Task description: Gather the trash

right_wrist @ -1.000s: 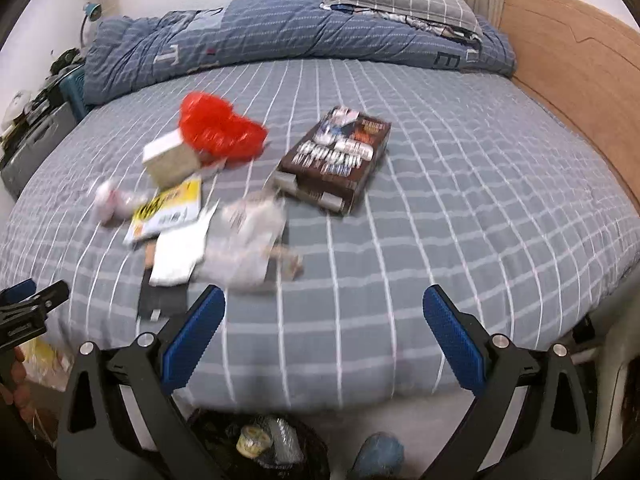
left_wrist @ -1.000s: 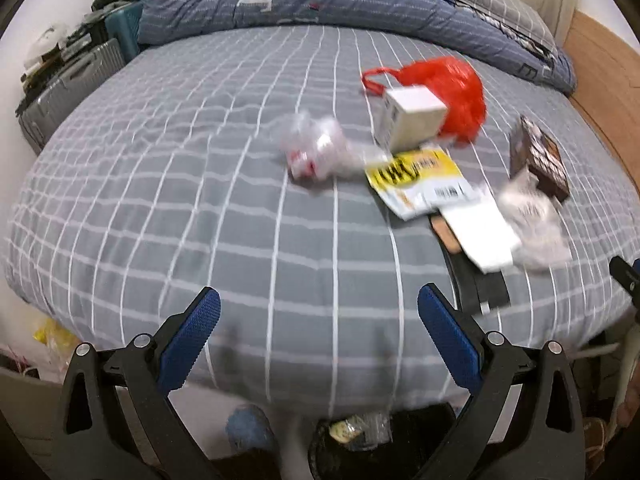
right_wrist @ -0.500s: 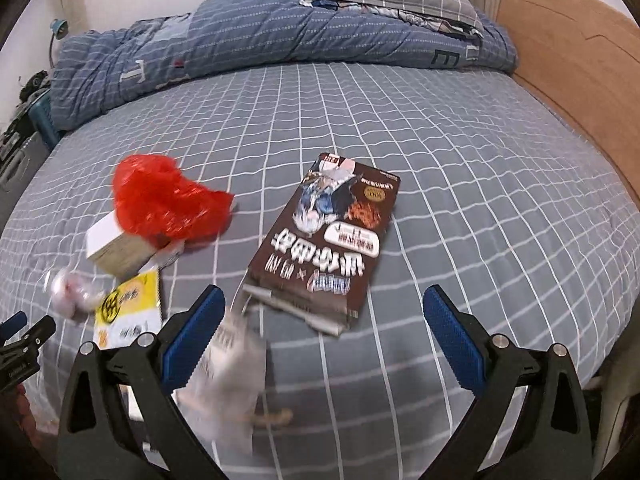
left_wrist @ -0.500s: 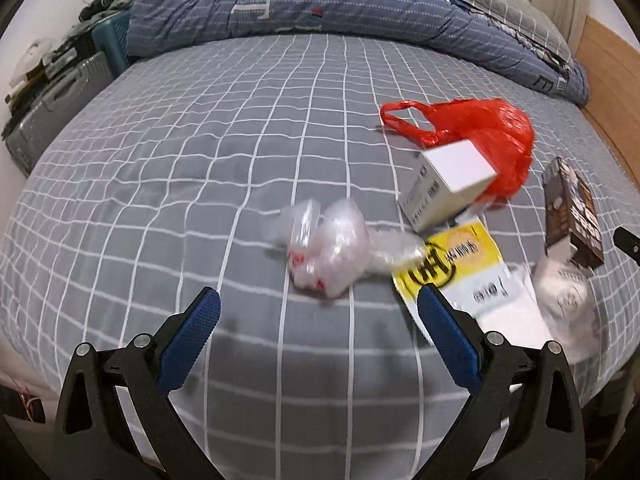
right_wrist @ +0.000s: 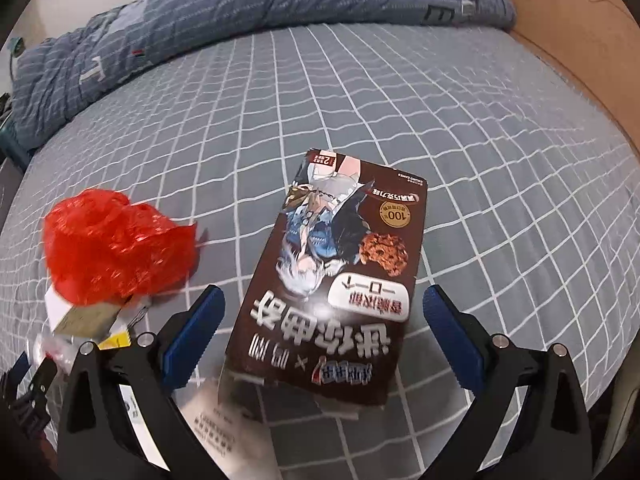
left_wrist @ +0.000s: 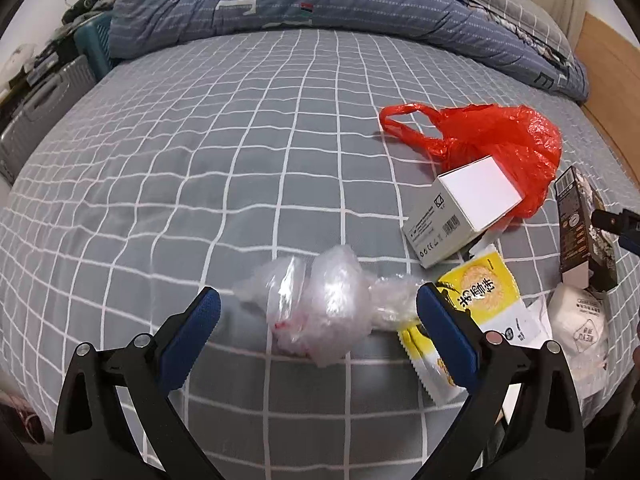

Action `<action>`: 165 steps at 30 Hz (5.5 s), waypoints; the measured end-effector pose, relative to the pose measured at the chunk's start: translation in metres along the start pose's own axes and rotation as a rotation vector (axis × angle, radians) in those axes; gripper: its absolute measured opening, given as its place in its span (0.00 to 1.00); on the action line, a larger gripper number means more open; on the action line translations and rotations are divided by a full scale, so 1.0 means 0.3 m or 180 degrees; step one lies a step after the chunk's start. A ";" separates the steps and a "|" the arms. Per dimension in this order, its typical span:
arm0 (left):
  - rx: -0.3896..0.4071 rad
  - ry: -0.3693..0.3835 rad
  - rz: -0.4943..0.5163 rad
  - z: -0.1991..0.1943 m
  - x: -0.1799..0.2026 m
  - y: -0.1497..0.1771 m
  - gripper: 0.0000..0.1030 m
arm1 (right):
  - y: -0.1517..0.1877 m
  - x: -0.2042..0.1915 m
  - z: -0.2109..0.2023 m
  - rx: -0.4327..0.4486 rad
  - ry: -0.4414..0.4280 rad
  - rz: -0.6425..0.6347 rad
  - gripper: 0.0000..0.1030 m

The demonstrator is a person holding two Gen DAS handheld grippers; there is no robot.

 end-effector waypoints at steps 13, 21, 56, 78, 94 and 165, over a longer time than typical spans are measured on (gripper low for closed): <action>-0.0155 0.0001 0.0065 0.065 0.015 0.003 0.74 | -0.008 0.031 0.117 -0.0269 0.0357 0.0077 0.94; -0.0197 0.0038 0.0054 0.081 0.021 0.004 0.62 | -0.004 0.050 0.122 -0.0255 0.0387 0.0063 0.92; -0.0188 0.0055 -0.0111 0.062 -0.009 -0.006 0.52 | -0.008 0.045 0.089 -0.0220 0.0323 0.0122 0.86; -0.0073 0.0039 -0.0185 -0.076 -0.018 -0.019 0.52 | -0.018 0.057 -0.036 0.0014 0.0167 0.0135 0.84; 0.0042 0.0037 -0.0213 -0.245 -0.005 -0.040 0.52 | -0.039 0.060 -0.227 0.0187 0.0107 0.0052 0.85; 0.0162 0.0486 -0.0250 -0.871 0.180 0.379 0.52 | 0.588 -0.074 -1.009 0.0570 -0.0379 -0.0616 0.85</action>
Point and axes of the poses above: each gripper's, at about its wrist camera, not at the fingertips, and z roughly the way its jaws point, x to its right, y to its underside, the point moved 4 cm from there along z, roughly the way its jaws point, and after that the axes turned 11 degrees about x, right-handed, at the moved point
